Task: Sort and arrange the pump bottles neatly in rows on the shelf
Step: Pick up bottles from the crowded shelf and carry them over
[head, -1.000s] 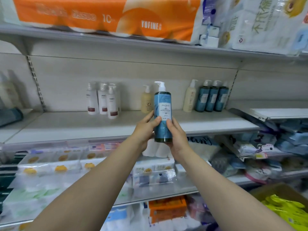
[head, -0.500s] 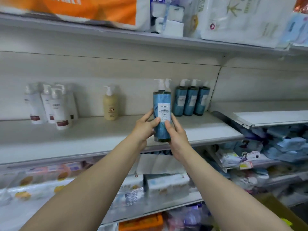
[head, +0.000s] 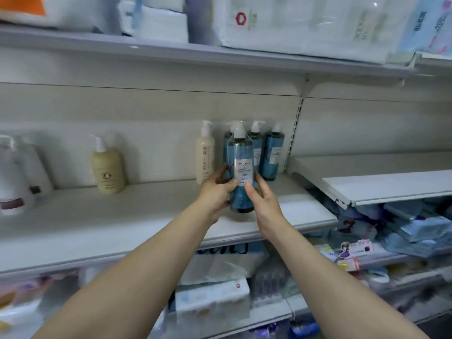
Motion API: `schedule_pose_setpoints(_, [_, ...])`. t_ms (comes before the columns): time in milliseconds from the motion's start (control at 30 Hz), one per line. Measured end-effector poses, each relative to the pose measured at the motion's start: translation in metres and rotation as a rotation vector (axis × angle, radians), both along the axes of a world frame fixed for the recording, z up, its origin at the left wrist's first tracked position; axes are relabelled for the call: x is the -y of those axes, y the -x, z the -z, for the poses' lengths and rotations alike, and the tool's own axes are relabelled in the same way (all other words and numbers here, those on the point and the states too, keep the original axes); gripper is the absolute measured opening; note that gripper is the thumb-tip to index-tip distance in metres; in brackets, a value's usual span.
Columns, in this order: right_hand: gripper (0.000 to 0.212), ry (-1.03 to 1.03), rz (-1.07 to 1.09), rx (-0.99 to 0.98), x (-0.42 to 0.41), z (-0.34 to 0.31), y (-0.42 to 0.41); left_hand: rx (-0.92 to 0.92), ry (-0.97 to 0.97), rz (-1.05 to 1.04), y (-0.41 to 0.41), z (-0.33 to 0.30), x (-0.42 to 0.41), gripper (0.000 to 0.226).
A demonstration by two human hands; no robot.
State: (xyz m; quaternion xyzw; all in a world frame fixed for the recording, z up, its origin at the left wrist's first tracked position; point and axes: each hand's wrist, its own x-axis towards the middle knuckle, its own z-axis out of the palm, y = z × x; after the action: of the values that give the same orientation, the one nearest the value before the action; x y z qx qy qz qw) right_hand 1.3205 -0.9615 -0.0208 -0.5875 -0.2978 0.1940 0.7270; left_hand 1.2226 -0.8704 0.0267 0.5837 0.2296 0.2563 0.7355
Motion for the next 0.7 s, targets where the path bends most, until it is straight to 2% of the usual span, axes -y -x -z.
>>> schedule_pose_setpoints(200, [0.052,0.046,0.055,-0.030,0.023,0.011,-0.060,-0.014,-0.014,0.011,-0.065,0.013,0.017,0.053])
schedule_pose_setpoints(333, [0.043,0.077,0.094,-0.027,0.036,0.018,-0.096,0.000,0.024,0.013,-0.106,0.027,0.028,0.053])
schedule_pose_setpoints(467, [0.036,0.114,0.125,-0.025,0.040,0.020,-0.131,-0.023,-0.123,-0.018,-0.142,0.034,0.030,0.052])
schedule_pose_setpoints(633, [0.048,0.135,0.138,0.030,0.042,0.022,-0.161,-0.090,-0.294,-0.059,-0.179,0.042,0.025,0.050])
schedule_pose_setpoints(700, [0.046,0.143,0.166,0.029,0.041,0.024,-0.169,-0.109,-0.312,-0.067,-0.192,0.048,0.023,0.049])
